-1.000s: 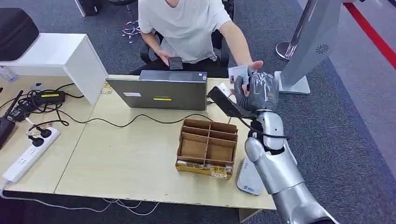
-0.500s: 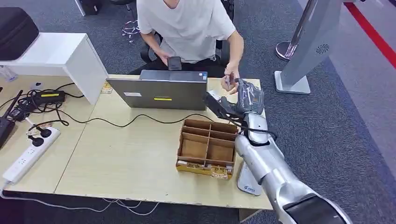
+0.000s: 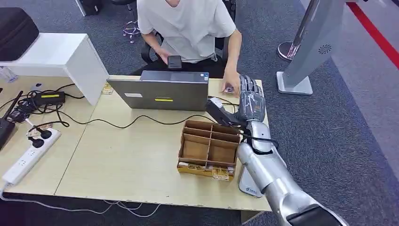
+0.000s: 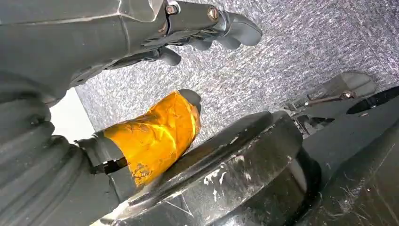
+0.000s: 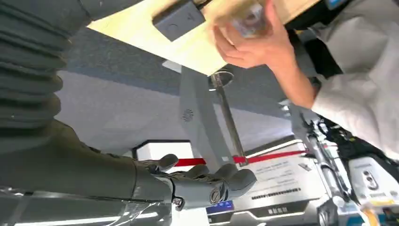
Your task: Pass the card to the sensor for recognition and then transmit it.
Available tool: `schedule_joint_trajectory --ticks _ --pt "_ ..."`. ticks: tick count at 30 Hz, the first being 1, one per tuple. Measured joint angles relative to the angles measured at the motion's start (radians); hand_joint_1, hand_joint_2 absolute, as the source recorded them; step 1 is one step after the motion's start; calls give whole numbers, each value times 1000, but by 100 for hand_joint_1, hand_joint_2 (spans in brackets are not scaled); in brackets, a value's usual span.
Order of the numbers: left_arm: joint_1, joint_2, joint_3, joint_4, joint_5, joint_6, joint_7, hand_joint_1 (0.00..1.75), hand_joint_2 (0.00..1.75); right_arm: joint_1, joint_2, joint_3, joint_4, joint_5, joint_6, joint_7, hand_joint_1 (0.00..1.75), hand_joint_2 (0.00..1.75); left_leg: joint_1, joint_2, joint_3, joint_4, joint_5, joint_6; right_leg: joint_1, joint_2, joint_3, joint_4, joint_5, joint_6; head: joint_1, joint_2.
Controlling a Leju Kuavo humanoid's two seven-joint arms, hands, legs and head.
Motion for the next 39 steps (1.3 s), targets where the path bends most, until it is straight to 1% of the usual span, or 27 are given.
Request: schedule_joint_trajectory --ticks 1,4,7,9,11,13,18,21,28,30,34,37,39 --pt "0 -1 0 0 7 2 0 0 175 29 -5 -2 -39 -7 -2 -17 0 175 0 -1 0 0 0 0 0 0 0 0 0 0 0 0" --pt "4 -10 11 0 31 19 13 0 175 159 -35 -3 -239 -8 -5 -74 0 175 0 -3 -1 0 -1 1 0 -3 0 -1 -1 0 0 0" --pt "8 -21 33 0 54 40 25 0 175 348 -82 -2 -511 9 -23 -110 0 175 0 -4 -1 0 -3 1 0 -4 0 -2 -3 1 0 0" --pt "9 -29 46 0 63 53 33 0 175 470 -114 2 -666 -3 -34 -132 0 175 0 -5 -2 0 -5 1 0 -4 0 -2 -4 2 0 0" --pt "10 -34 59 0 66 56 34 0 175 568 -145 3 -781 -16 -39 -147 0 175 0 -3 -2 0 -7 1 0 -3 0 -2 -4 2 0 0" --pt "10 -34 64 0 66 56 34 0 175 617 -163 3 -853 -22 -40 -156 0 175 0 -1 -1 0 -7 1 0 -1 0 -2 -5 1 0 0" --pt "10 -40 84 0 71 65 34 0 175 703 -199 2 -965 -26 -42 -170 0 175 0 -2 0 0 -7 1 0 -3 1 -2 -5 1 0 0" --pt "10 -43 93 0 78 71 34 0 175 770 -225 -6 -1017 -18 -65 -175 0 175 0 -2 0 0 -7 1 0 -3 1 -2 -5 1 0 0" --pt "10 -48 108 0 82 75 34 0 175 824 -250 -18 -1072 -15 -70 -174 0 175 0 -1 1 0 -7 1 0 -1 1 -2 -5 1 0 0" --pt "10 -50 111 0 86 79 34 0 175 844 -258 -24 -1084 -9 -83 -160 0 175 0 -1 0 0 -7 1 0 -2 1 -2 -5 1 0 0" --pt "10 -55 121 0 96 89 34 0 175 913 -284 -48 -1120 24 -136 -132 0 175 0 -2 0 0 -7 2 0 -2 1 -2 -5 1 0 0" --pt "10 -59 130 0 97 96 34 0 175 964 -302 -50 -1146 94 -167 -107 0 175 -1 -2 0 0 -7 2 0 -2 1 -2 -5 1 0 0" --pt "10 -60 133 0 95 101 34 0 175 984 -304 -49 -1155 187 -178 -67 0 175 -1 -1 0 0 -8 2 0 -2 1 -2 -5 1 0 0"
